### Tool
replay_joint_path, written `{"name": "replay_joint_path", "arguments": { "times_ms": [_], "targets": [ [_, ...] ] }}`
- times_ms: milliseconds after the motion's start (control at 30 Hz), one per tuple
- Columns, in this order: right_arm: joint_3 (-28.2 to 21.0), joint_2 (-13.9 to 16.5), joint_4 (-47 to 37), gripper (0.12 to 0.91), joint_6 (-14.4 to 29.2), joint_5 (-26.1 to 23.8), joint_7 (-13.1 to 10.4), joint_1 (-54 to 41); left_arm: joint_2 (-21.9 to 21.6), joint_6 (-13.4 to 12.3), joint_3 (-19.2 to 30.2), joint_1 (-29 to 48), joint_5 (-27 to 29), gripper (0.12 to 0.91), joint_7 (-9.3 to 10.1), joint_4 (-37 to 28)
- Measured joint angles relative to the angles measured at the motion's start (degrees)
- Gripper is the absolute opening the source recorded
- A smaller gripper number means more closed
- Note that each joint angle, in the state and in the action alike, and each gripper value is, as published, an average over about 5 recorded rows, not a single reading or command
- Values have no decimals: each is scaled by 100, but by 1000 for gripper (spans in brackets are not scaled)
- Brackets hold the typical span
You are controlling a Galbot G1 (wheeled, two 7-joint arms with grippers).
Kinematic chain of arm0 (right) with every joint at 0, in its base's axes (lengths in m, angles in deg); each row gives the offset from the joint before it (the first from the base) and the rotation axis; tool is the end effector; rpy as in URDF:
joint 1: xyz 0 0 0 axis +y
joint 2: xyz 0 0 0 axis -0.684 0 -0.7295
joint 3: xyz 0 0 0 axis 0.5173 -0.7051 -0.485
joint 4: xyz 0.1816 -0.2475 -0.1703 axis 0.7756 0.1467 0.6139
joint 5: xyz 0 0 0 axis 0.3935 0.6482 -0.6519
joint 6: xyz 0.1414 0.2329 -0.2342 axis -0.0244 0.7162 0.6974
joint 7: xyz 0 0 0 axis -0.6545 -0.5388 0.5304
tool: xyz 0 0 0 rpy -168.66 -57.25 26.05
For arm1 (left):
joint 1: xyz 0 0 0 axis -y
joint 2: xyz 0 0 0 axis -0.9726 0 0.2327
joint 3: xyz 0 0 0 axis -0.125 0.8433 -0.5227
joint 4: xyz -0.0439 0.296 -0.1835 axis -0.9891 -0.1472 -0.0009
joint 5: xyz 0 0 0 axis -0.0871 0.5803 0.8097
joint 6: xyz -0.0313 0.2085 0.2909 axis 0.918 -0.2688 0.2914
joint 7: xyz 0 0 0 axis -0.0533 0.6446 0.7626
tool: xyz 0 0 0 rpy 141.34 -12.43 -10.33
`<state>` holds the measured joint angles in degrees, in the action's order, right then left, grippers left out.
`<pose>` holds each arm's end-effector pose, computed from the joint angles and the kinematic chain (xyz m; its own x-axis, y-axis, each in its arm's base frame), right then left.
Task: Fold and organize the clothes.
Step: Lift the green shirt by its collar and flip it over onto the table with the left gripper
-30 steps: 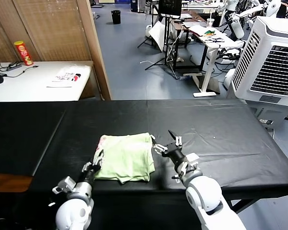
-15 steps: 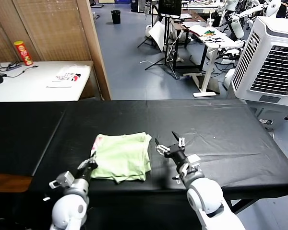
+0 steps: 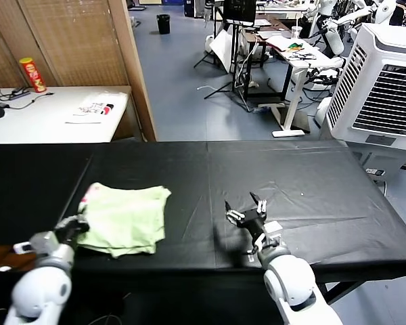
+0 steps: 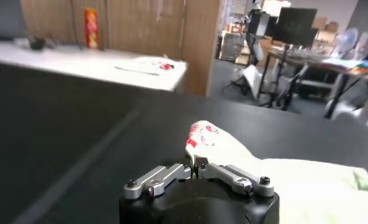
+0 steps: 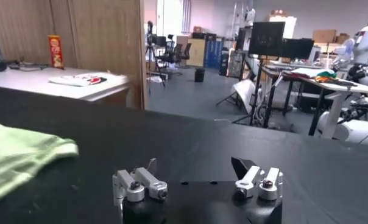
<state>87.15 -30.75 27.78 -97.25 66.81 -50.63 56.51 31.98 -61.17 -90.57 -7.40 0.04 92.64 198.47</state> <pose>0.2758 0.0315 -0.2682 -0.9359 -0.2569 0.2409 -0.2803 0.9575 -0.0677 0.2432 0.1757 -0.2534 -0.9276 -0.2356 0.2897 -0.2324 0.9715 0.0460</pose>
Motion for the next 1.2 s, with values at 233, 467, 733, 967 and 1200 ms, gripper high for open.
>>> {"name": "replay_joint_path", "arguments": {
  "times_ms": [233, 467, 733, 967, 1200],
  "targets": [
    [-57, -64, -40, 798, 0, -13, 0, -12, -683, 4, -626, -182, 370, 141, 29, 263],
    [-58, -81, -3, 798, 9, -23, 13, 76, -497, 105, -225, -272, 915, 141, 213, 977],
    [46, -7, 86, 798, 15, -18, 25, 204, 236, 226, 1211, 4, 1060, 141, 492, 1260],
    [11, 33, 97, 798, 17, 7, 49, 211, 1027, 194, 2198, 195, 1344, 141, 508, 1140],
    [-119, 64, 65, 798, -1, 212, 103, 93, 1807, -7, 2817, 145, 1692, 207, 201, 1027]
  ]
}}
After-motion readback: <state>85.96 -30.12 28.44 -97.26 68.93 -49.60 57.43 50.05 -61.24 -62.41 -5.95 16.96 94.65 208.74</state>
